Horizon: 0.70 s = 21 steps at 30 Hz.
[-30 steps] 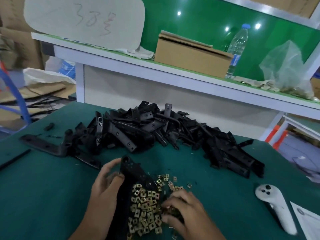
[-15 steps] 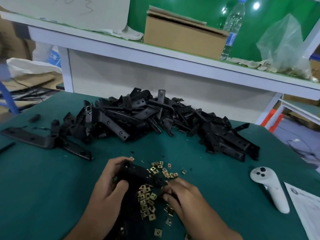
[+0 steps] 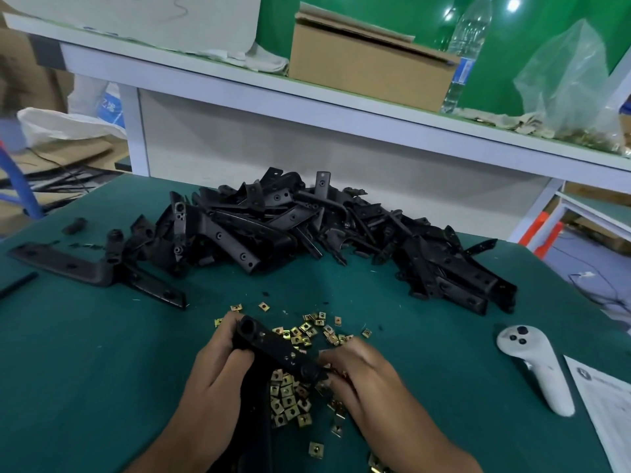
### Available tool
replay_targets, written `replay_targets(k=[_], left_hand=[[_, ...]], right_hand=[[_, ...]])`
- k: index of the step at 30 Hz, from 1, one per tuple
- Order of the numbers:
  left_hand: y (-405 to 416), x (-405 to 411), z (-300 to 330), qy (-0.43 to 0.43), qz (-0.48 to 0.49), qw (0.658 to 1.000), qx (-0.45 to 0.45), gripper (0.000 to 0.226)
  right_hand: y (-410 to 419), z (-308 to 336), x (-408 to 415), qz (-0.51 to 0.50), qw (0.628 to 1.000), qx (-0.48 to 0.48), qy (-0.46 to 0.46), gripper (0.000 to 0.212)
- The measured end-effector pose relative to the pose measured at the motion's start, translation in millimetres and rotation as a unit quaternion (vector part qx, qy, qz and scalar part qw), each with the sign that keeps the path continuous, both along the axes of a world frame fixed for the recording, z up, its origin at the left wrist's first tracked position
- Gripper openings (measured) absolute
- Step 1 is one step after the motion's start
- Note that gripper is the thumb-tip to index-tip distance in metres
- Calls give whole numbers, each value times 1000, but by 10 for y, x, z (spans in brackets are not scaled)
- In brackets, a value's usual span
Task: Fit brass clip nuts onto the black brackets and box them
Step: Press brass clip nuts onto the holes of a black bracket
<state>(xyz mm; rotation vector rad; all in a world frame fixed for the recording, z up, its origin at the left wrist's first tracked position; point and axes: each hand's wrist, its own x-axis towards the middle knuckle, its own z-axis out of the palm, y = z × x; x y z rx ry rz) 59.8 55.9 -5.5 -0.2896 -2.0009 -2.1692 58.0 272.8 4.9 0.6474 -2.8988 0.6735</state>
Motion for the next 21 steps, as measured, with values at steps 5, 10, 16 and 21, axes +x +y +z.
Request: replay_targets(k=[5,10,16,21], left_hand=[[11,-8,-12,9,7,1000,19,26],[-5,-36,-48,0,15,1000,12,17],[-2,-33,-40,0,3,1000,10,19],[3,-20,-26,-4,-2,1000,10,24]], right_hand=[[-31,-67,25,30,998,59,20,26],[-21,-95,-2,13,999,52,7,26],[-29,-18,20,-47,993,-73,-85,8],[-19,82,-17,-108,903,-356,-217,6]])
